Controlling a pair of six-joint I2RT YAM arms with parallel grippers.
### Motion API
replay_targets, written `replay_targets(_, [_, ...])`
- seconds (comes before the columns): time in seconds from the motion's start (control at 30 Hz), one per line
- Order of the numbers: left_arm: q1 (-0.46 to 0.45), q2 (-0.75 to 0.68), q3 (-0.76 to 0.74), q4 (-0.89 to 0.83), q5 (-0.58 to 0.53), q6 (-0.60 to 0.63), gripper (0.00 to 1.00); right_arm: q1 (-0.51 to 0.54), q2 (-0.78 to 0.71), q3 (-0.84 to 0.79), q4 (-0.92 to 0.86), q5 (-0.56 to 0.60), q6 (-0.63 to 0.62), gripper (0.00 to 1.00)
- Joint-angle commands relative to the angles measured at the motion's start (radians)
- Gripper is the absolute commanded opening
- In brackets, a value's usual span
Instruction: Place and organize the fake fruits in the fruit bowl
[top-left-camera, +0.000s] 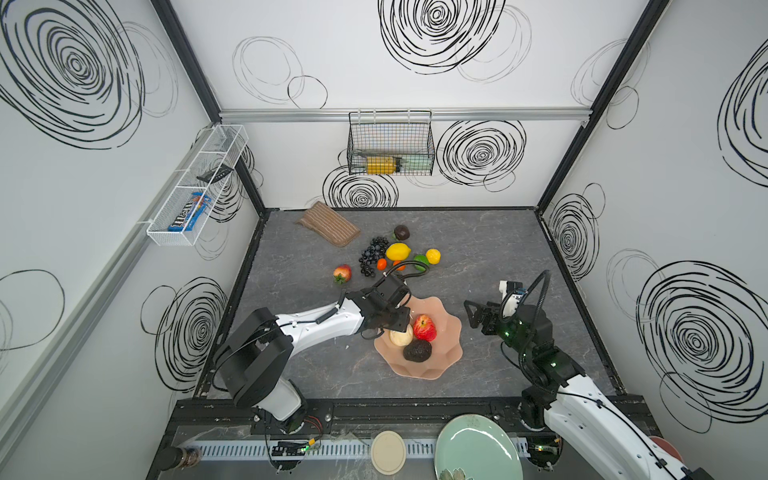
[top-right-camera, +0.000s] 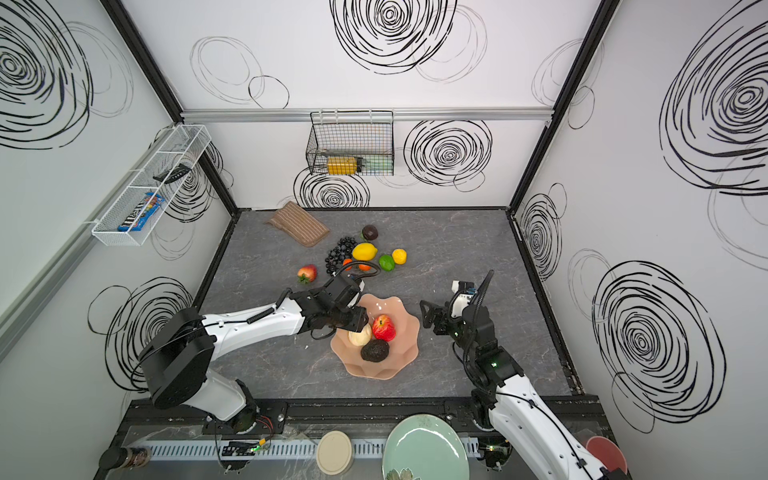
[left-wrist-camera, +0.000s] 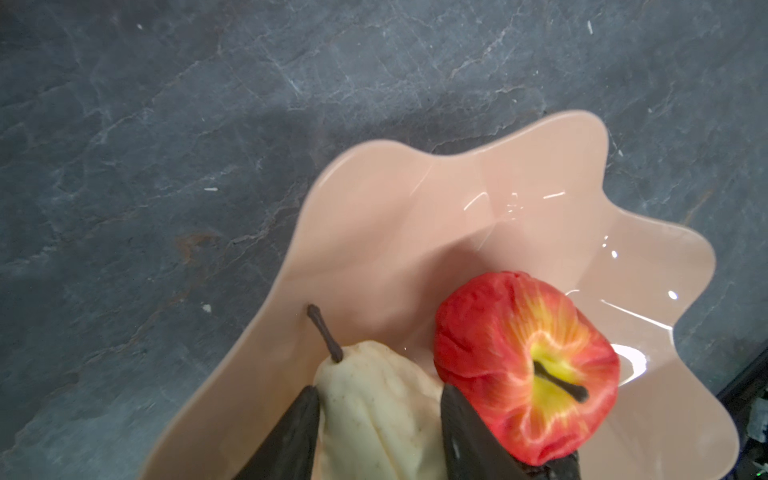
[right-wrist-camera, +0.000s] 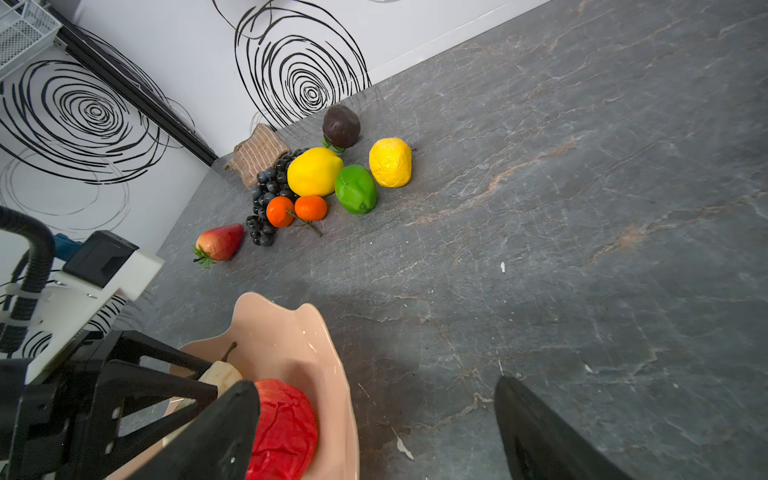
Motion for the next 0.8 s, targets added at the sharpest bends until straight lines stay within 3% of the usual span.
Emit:
replay_targets(0.0, [-0.004,0.019,0.03,0.036,0.024,0.003,0.5,0.006,-0.003,-0.012,0.012,0.005,-0.003,0.93])
replay_targets(0.2, [-0.002,0.047,0.062,-0.012,-0.026,0.019,0.53,0.006,-0.002,-0.015,0.011,0.007,-0.003,0.93])
replay_targets(0.4, [-0.035,0.035,0.097,-0.102,-0.107,0.033,0.63,0.006,-0.002,-0.019,0.011,0.008,-0.004,0.93])
replay_targets(0.77, [-0.109,0.021,0.107,-0.208,-0.144,0.025,0.72,0.006,0.007,-0.015,0.022,0.002,-0.006,0.93])
